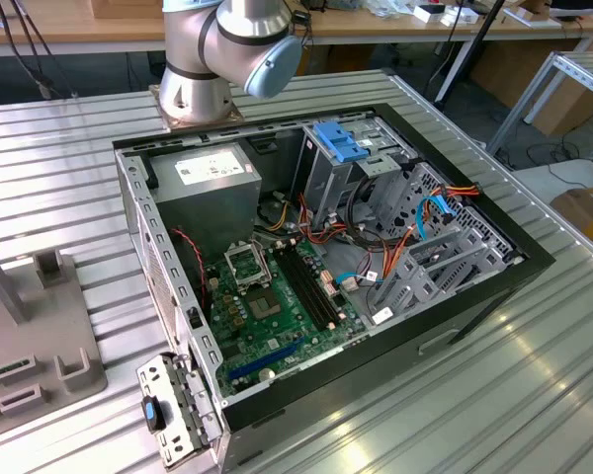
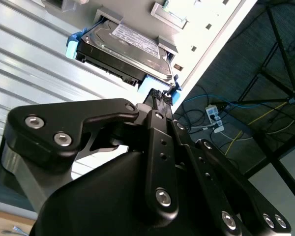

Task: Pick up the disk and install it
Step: 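Reach for the disk, then pick up the disk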

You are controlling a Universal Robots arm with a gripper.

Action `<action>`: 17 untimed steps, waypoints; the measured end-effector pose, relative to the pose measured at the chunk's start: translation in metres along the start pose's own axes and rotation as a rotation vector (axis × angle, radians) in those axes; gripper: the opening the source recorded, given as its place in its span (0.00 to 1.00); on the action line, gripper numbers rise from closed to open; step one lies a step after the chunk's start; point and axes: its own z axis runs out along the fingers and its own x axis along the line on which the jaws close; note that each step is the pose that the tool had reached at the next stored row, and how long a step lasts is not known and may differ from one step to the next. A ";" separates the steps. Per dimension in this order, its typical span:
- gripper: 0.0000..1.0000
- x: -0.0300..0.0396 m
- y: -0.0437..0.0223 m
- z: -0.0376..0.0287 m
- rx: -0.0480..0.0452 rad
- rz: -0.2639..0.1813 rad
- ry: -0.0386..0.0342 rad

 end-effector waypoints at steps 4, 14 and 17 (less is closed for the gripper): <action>0.11 0.0000 0.0000 0.0001 0.0001 -0.002 -0.0007; 0.11 0.0000 0.0000 0.0001 0.0001 -0.004 -0.0007; 0.11 0.0000 0.0000 0.0001 0.0002 -0.005 -0.0006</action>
